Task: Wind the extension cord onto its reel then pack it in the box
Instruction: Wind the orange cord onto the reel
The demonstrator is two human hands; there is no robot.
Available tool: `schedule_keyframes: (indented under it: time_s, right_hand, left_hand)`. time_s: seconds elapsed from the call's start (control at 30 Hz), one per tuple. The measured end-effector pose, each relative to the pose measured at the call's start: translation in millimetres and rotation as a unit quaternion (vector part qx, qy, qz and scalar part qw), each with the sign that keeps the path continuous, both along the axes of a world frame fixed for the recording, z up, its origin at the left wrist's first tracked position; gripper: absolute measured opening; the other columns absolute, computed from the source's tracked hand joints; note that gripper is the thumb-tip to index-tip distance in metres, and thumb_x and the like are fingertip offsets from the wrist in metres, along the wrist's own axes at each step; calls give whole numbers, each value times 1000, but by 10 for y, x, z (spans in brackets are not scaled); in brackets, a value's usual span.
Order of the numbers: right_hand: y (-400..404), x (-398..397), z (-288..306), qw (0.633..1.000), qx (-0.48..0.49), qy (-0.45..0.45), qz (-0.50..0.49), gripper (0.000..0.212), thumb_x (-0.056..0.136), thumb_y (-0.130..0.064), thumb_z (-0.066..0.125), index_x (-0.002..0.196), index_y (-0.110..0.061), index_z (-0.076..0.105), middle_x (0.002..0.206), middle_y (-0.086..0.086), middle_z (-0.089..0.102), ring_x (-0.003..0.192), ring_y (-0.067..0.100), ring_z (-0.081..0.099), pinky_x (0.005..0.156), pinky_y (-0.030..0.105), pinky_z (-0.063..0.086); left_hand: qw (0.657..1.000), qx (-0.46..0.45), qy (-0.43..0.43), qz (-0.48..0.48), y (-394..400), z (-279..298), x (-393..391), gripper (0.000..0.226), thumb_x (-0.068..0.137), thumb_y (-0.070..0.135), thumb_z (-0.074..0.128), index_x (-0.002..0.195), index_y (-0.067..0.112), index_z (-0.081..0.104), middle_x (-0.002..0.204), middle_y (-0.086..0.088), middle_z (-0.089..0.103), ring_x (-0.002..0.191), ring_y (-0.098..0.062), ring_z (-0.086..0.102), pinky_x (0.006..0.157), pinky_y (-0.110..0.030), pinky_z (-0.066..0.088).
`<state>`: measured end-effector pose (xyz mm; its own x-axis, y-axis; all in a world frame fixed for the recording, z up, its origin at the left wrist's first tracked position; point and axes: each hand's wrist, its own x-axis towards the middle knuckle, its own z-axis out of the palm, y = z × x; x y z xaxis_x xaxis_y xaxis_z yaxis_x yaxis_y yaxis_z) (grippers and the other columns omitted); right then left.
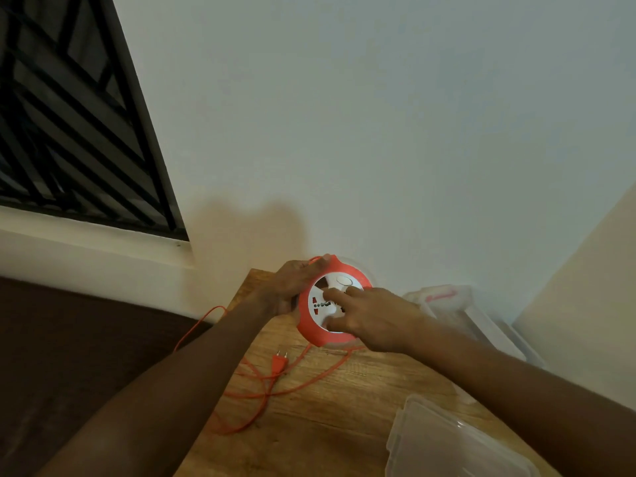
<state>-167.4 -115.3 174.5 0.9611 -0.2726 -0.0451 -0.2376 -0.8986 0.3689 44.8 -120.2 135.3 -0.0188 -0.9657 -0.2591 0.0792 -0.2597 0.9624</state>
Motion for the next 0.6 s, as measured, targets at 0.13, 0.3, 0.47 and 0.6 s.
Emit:
schedule_keyframes:
  time_s: [0.13, 0.3, 0.47, 0.6]
  right_hand:
    - [18, 87, 112, 997, -30, 67, 36, 48, 87, -17, 71, 129, -35, 58, 145, 18, 37, 106, 38, 57, 70, 48, 59]
    - [128, 245, 140, 987, -81, 139, 0, 59, 93, -26, 66, 144, -39, 40, 153, 25, 25, 110, 39, 55, 84, 47, 55]
    - [83, 402, 77, 990, -75, 109, -49, 69, 90, -23, 68, 149, -24, 33, 129, 14, 60, 107, 33, 63, 82, 41, 55]
    - [24, 370, 88, 977, 25, -60, -204, 69, 90, -41, 59, 150, -27, 27, 119, 6, 66, 96, 29, 68, 73, 38, 53]
  left_hand:
    - [998, 11, -29, -51, -6, 13, 19, 68, 84, 60, 71, 127, 7, 69, 117, -20, 77, 105, -44, 75, 89, -53, 63]
    - [997, 15, -31, -73, -10, 27, 90, 77, 77, 65, 75, 126, 6, 70, 118, -23, 76, 101, -42, 75, 88, -50, 63]
    - [998, 6, -48, -46, 41, 1, 68, 59, 82, 57, 73, 116, 8, 74, 105, -16, 81, 92, -34, 77, 81, -46, 65]
    - [997, -30, 47, 62, 92, -54, -23, 57, 86, 48, 76, 119, 1, 73, 112, -24, 77, 103, -43, 75, 89, -54, 63]
